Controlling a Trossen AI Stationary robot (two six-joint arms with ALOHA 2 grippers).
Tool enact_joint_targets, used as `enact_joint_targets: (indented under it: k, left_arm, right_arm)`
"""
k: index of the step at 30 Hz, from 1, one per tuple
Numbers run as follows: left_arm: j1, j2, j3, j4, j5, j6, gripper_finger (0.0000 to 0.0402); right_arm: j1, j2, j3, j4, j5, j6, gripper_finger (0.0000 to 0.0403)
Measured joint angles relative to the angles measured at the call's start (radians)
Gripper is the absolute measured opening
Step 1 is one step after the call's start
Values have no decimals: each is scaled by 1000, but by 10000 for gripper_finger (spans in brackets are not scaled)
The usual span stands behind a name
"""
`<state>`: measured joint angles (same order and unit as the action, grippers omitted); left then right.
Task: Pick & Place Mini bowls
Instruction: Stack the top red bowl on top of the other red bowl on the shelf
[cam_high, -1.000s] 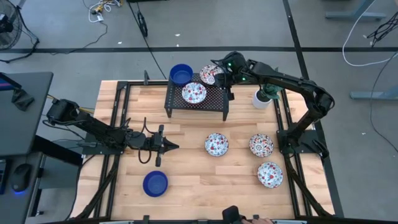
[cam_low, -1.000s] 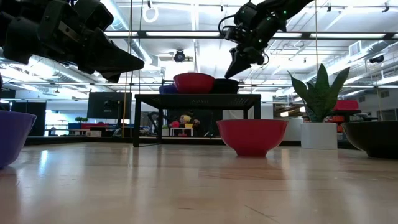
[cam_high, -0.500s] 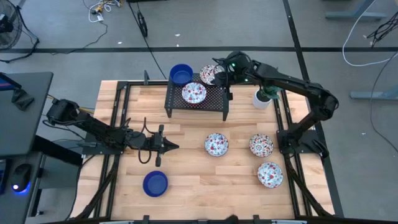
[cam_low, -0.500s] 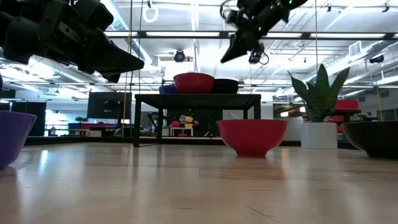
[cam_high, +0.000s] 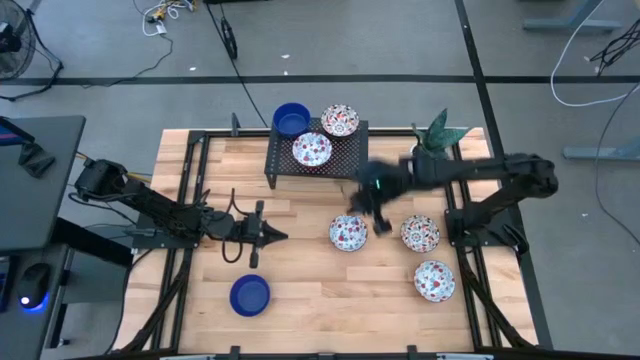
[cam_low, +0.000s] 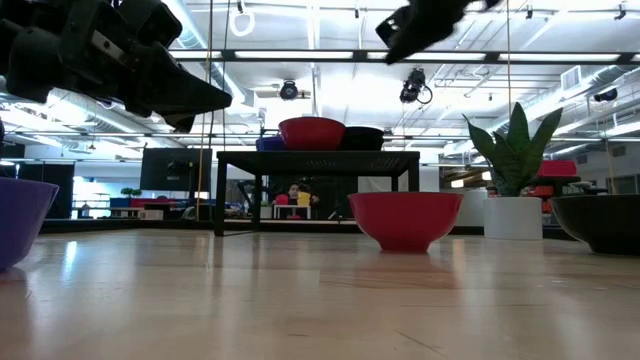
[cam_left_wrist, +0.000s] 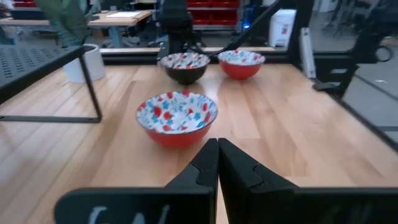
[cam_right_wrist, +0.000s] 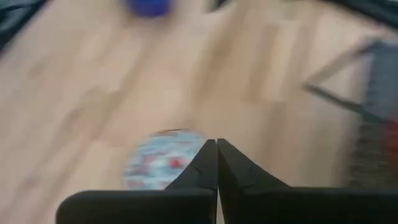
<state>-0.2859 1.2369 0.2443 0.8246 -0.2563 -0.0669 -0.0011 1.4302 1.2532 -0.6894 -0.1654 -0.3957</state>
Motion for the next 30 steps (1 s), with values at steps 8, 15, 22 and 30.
enact_joint_targets:
  k: [8, 15, 22, 30]
  left_arm:
    - [0, 33, 19, 103, 58, 11, 16]
    - [19, 267, 251, 72, 17, 89, 16]
    - [76, 438, 601, -469, 141, 125, 25]
    - [87, 626, 926, -851, 158, 341, 120]
  right_arm:
    - [322, -125, -430, 448, 225, 284, 1]
    - [491, -151, -715, 950, 358, 388, 5]
    - [512, -151, -821, 1078, 485, 395, 7]
    - [498, -151, -839, 1065, 552, 407, 8]
